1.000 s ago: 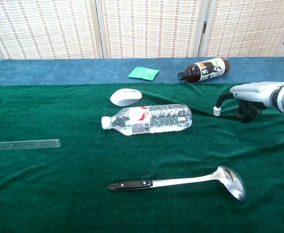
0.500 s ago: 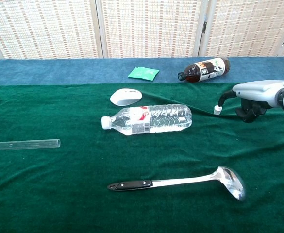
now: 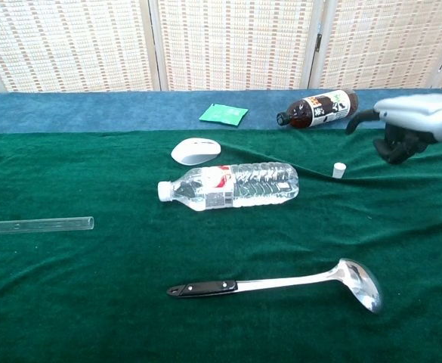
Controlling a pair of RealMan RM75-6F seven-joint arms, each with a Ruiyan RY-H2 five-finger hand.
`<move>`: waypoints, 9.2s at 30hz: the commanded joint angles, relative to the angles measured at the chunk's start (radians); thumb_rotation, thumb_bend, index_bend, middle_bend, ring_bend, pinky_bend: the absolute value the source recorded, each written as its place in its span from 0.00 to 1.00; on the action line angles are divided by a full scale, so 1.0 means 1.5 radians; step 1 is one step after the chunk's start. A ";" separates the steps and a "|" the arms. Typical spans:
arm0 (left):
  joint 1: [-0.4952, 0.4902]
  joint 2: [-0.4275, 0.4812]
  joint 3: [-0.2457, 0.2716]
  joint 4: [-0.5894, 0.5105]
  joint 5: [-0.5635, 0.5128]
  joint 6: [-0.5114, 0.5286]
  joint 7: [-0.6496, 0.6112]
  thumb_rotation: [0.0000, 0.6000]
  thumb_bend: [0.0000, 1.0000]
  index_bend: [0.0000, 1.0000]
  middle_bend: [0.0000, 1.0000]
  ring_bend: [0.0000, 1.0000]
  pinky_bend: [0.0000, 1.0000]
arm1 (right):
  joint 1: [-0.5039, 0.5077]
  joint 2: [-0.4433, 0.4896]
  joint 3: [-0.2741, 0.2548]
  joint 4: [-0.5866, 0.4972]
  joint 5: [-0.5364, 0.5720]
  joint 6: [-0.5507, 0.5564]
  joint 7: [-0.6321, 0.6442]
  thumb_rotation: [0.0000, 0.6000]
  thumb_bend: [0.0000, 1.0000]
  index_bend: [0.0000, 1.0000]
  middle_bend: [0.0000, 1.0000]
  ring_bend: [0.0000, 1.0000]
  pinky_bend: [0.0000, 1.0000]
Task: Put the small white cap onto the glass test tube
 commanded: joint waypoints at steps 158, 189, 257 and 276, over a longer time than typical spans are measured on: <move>-0.295 -0.115 -0.055 0.076 -0.250 -0.324 0.285 1.00 0.30 0.48 0.83 0.86 0.81 | -0.178 0.150 0.035 -0.034 -0.216 0.035 0.221 1.00 0.55 0.68 1.00 1.00 1.00; -0.326 -0.156 -0.051 0.148 -0.331 -0.332 0.301 1.00 0.36 0.52 0.85 0.87 0.82 | -0.194 0.137 0.046 -0.005 -0.215 0.009 0.239 1.00 0.55 0.69 1.00 1.00 1.00; -0.441 0.011 -0.128 -0.220 -0.358 -0.384 0.073 1.00 0.52 0.74 0.95 0.95 0.90 | 0.021 0.045 0.131 -0.264 -0.328 -0.055 0.146 1.00 0.58 0.74 1.00 1.00 1.00; -0.470 0.009 -0.127 -0.218 -0.402 -0.412 0.030 1.00 0.52 0.74 0.95 0.95 0.90 | 0.052 0.017 0.122 -0.251 -0.292 -0.052 0.115 1.00 0.58 0.74 1.00 1.00 1.00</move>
